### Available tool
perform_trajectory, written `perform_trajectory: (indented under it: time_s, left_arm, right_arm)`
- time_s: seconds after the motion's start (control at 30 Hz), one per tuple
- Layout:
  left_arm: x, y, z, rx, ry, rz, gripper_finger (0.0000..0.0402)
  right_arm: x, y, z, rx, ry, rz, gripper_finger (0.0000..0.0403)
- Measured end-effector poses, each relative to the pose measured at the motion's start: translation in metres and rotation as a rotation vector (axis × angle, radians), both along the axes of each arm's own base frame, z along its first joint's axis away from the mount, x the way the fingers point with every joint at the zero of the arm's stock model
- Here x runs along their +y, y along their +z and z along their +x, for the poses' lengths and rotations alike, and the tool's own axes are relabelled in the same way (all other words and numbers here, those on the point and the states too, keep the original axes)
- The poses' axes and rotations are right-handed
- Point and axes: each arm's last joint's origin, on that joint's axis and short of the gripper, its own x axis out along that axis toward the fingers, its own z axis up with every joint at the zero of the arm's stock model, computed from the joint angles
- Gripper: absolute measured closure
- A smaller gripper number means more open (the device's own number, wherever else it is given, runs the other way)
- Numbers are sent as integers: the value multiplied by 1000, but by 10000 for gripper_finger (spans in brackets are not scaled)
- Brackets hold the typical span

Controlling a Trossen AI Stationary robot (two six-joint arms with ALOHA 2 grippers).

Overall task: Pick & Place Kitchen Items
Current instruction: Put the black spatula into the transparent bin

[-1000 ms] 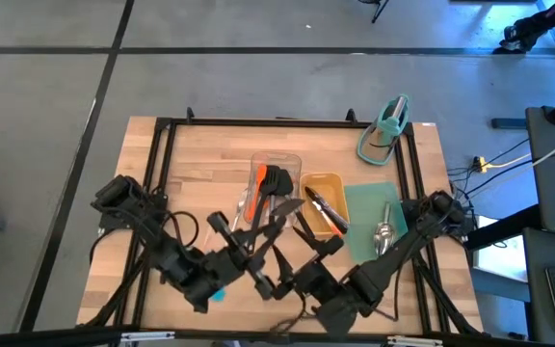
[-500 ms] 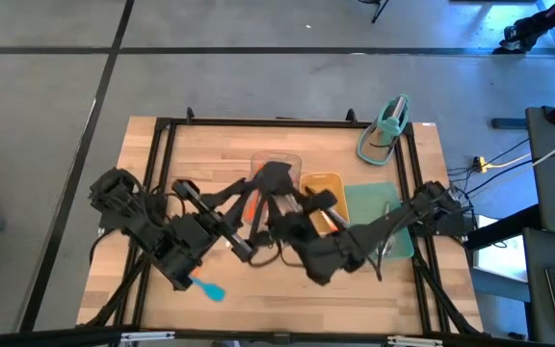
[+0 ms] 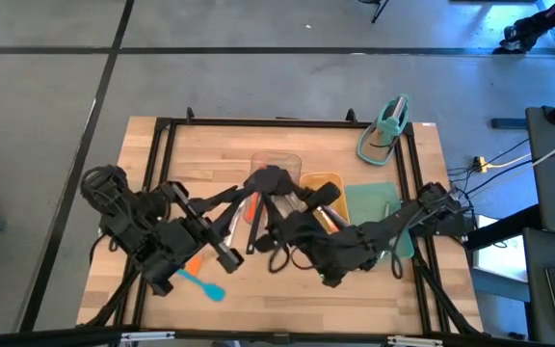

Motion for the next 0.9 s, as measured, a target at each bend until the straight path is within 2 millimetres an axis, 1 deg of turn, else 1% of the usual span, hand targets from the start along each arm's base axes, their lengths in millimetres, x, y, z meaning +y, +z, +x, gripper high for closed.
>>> perform_trajectory:
  time_s: [0.13,0.23,0.4,0.47,0.57,0.7,0.83,0.9]
  left_arm:
    - [-1,7,-10,-9,-27,-9,353]
    - [0,11,-14,-4,-37,-4,353]
    - [-1,11,-13,26,-47,20,353]
    - [-2,11,-12,41,-47,33,353]
    - [-3,11,-11,46,-47,35,353]
    - [-1,11,-10,37,-44,30,353]
    - [2,6,2,64,-24,39,353]
    - [2,5,4,68,-26,40,353]
  right_arm:
    - [9,10,-7,-36,75,-12,167]
    - [14,13,-10,-43,126,-40,167]
    - [19,13,-5,-69,314,-125,166]
    - [20,11,-1,-80,356,-142,165]
    - [18,6,6,-90,362,-145,159]
    - [9,1,17,-107,322,-126,150]
    - [4,-6,24,-97,234,-115,146]
    - [1,-6,25,-87,215,-125,145]
